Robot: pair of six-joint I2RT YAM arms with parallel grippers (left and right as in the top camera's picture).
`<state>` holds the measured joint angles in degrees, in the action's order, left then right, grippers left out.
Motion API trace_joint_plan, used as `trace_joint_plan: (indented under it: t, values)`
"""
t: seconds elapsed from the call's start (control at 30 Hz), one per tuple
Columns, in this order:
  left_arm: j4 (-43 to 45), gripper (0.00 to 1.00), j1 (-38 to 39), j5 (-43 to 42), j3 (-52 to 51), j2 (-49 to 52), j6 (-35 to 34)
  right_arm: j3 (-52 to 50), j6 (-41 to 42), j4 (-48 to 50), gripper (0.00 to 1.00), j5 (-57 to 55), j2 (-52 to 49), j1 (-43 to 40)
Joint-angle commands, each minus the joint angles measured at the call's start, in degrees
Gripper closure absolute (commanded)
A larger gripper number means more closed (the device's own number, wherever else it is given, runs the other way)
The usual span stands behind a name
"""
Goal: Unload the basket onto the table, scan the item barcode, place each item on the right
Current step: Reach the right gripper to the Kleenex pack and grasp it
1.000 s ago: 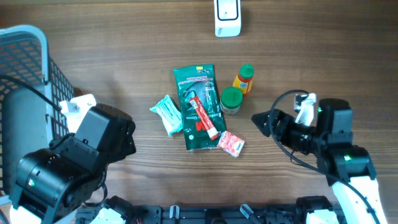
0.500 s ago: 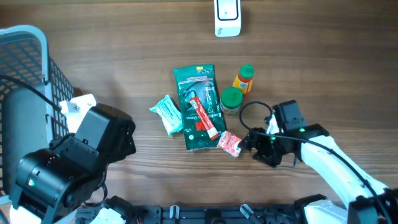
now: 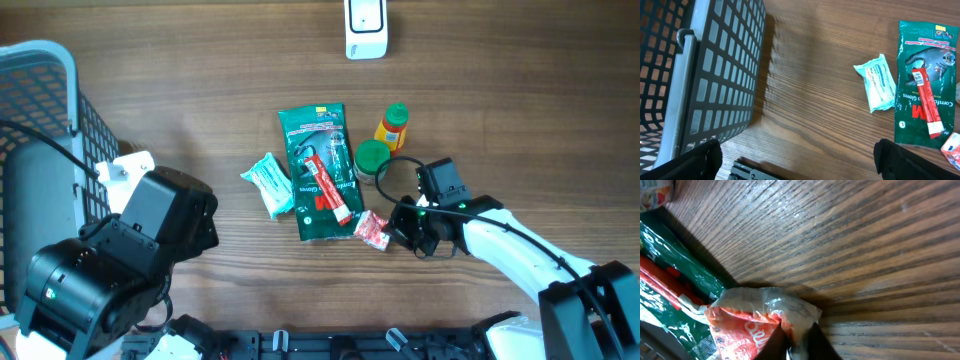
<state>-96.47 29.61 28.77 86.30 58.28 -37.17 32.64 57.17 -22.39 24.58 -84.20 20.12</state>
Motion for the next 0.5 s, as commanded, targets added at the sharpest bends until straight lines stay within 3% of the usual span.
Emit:
trace_joint_plan:
  t: [0.0,0.1,0.27,0.47]
  values:
    - [-0.02,0.0,-0.26,-0.04,-0.26,-0.17,-0.76,-0.42,-1.81,-0.13,0.96,-1.73,-1.92,0.28]
    - [-0.02,0.0,-0.26,-0.04,-0.26,-0.17,-0.76,1.38,-3.39,-3.23,0.96,4.61,1.14,0.28]
    - [-0.02,0.0,-0.26,-0.04,-0.26,-0.15,-0.76,10.05,-1.64,-18.45,0.96,14.21,13.99,0.28]
    - [-0.02,0.0,-0.26,-0.04,-0.26,-0.17,-0.76,11.06,20.61,-20.85,0.95,27.41,26.18,0.28]
